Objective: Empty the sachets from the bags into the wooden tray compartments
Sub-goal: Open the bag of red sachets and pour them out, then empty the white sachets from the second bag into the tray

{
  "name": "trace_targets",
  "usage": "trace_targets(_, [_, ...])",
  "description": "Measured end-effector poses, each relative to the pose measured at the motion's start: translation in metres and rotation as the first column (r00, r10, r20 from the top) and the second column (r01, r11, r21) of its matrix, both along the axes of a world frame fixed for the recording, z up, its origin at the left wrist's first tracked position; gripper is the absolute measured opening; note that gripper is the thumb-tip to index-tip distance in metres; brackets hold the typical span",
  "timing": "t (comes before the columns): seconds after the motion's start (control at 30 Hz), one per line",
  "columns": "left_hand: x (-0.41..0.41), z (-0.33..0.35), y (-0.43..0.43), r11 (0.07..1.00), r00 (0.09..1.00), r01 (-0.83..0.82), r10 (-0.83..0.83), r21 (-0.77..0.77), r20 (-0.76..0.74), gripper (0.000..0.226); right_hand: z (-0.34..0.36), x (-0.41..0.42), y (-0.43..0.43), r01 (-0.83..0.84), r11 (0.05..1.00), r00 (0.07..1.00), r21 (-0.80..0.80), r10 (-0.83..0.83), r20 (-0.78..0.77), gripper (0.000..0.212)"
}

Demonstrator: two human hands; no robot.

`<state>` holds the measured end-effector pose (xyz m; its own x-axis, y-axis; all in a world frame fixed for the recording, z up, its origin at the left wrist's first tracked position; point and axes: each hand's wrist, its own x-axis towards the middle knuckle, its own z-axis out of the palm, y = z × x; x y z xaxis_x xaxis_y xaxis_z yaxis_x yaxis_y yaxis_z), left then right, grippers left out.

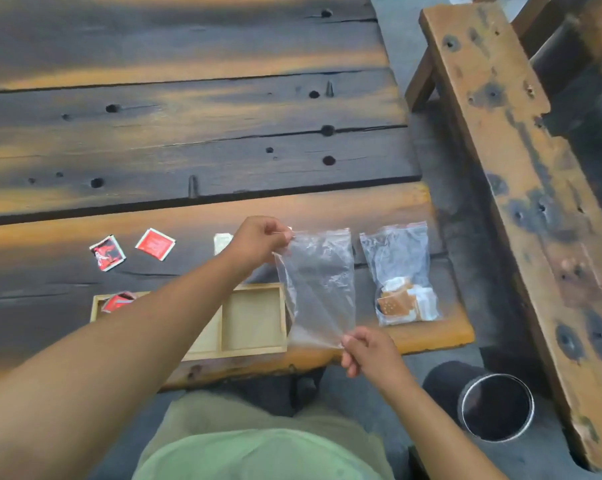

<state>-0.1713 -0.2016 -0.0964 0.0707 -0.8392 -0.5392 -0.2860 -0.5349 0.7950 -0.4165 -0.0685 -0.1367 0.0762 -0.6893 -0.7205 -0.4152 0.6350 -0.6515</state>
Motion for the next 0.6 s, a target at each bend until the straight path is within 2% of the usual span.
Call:
trace_targets(0.13, [-0.013,-0.030,-0.014,0.997,0.983,0.075,-0.071,-0.015,0.168,0.016,-0.020,-0.013,-0.006,0.032,0.999,0.998,0.036,-0.030,-0.058,0.028])
trace_targets(0.27, [-0.017,-0.054,-0.019,0.990,0.957,0.142,-0.138,0.003,0.256,0.019,-0.032,-0.017,-0.009,0.045,0.998,0.991,0.046,-0.039,-0.125,0.029])
trace_targets(0.37, [-0.017,-0.063,-0.019,0.992,0.940,0.123,-0.107,-0.027,0.324,0.013,-0.034,-0.025,-0.011,0.089,0.984,0.992,0.152,-0.074,-0.102,0.025])
trace_targets(0.5, [-0.015,-0.068,-0.010,0.999,0.963,0.043,-0.035,-0.024,0.266,0.004,-0.030,-0.044,-0.010,0.064,0.973,0.993,0.222,-0.040,-0.112,0.018])
trace_targets(0.6, [-0.013,-0.064,-0.006,1.000,0.984,-0.022,0.026,-0.021,0.175,0.007,-0.026,-0.054,-0.009,0.008,0.970,0.995,0.241,0.017,-0.102,0.015])
